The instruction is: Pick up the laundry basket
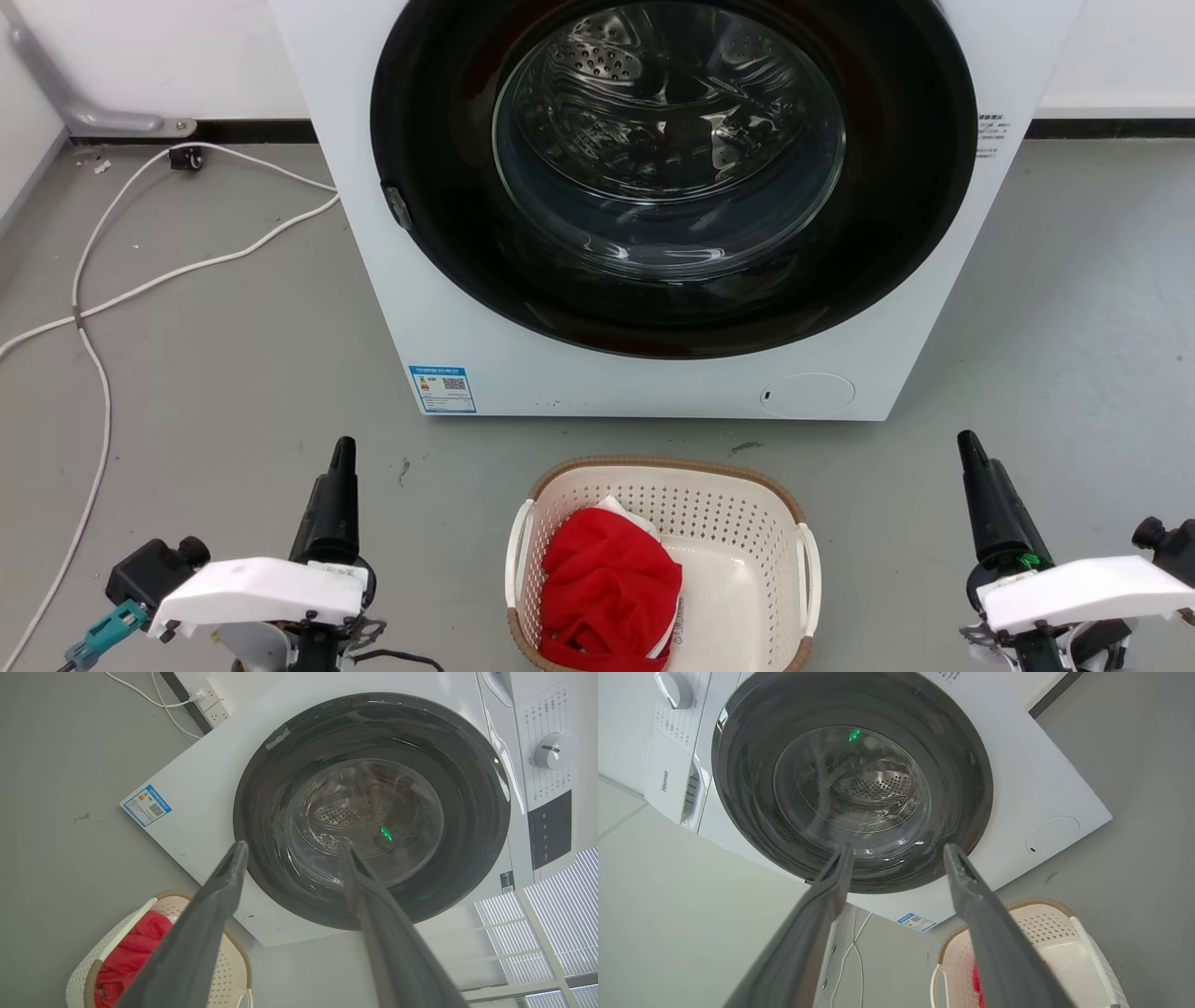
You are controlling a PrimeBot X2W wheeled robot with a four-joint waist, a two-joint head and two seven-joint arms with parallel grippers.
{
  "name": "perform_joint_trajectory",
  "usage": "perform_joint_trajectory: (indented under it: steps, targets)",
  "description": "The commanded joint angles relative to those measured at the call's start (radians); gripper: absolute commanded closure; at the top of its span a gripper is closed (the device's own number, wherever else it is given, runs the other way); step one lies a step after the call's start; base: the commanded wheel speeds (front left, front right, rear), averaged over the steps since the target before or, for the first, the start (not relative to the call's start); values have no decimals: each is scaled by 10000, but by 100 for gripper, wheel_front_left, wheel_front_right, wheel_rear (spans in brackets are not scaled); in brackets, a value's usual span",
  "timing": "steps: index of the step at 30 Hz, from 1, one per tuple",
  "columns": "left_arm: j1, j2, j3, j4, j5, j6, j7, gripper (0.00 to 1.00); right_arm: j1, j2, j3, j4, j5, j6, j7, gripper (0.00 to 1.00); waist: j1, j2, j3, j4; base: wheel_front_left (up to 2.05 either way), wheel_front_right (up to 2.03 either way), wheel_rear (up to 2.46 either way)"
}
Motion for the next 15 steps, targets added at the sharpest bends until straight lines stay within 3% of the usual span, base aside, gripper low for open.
perform_joint_trajectory:
  steps: [1,15]
  targets:
    - [-37,30,-31,-264,363,55,-127,0,-49,-30,59,-256,-484,0,-115,0,0,0,1,1,0,0,0]
    - [145,30,-227,-724,2341,159,-626,0,221,-38,246,-684,-2705,0,-618,0,0,0,25,-3,0,0,0]
